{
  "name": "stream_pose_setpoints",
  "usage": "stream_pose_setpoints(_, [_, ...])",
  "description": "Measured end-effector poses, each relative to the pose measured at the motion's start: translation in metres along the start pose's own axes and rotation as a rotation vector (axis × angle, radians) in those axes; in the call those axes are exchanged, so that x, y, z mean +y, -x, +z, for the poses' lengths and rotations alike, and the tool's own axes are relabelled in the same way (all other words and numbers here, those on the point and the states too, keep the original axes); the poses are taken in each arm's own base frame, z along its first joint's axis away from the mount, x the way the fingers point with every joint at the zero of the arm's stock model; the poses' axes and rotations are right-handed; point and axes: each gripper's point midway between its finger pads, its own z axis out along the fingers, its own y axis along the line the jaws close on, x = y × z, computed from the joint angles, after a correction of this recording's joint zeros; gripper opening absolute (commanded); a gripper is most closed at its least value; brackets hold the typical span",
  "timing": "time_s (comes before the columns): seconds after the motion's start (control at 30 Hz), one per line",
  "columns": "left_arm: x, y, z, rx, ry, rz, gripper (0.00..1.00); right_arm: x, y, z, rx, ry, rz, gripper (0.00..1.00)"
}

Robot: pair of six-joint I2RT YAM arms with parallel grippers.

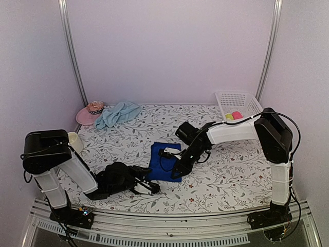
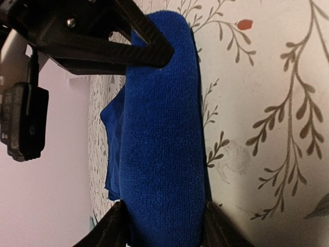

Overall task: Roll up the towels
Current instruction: Roll the towel at the center of the board.

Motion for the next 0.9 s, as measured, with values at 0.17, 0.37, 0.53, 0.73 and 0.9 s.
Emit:
stream_pose_setpoints(0.17, [-0.001, -0.005, 0.003, 0.026, 0.005, 0.0, 0.32, 0.0, 0.0, 0.0, 0.002, 0.001, -0.003, 0.22])
stream_pose_setpoints(0.37, [-0.002, -0.007, 0.005, 0.04, 0.006, 0.002, 0.11, -0.001, 0.0, -0.001, 0.004, 0.0, -0.012, 0.35])
stream_pose_setpoints(0.53, [-0.006, -0.005, 0.008, 0.05, -0.051, -0.015, 0.11, -0.004, 0.0, -0.003, 0.007, -0.029, -0.027, 0.45])
stream_pose_setpoints(0.73, [-0.002, 0.006, 0.011, 0.034, -0.173, -0.098, 0.13, -0.004, -0.003, -0.03, -0.013, -0.14, -0.069, 0.53])
stream_pose_setpoints(0.9, [0.0, 0.007, 0.014, 0.038, -0.299, -0.192, 0.14, 0.006, 0.002, -0.065, -0.088, -0.253, -0.144, 0.55])
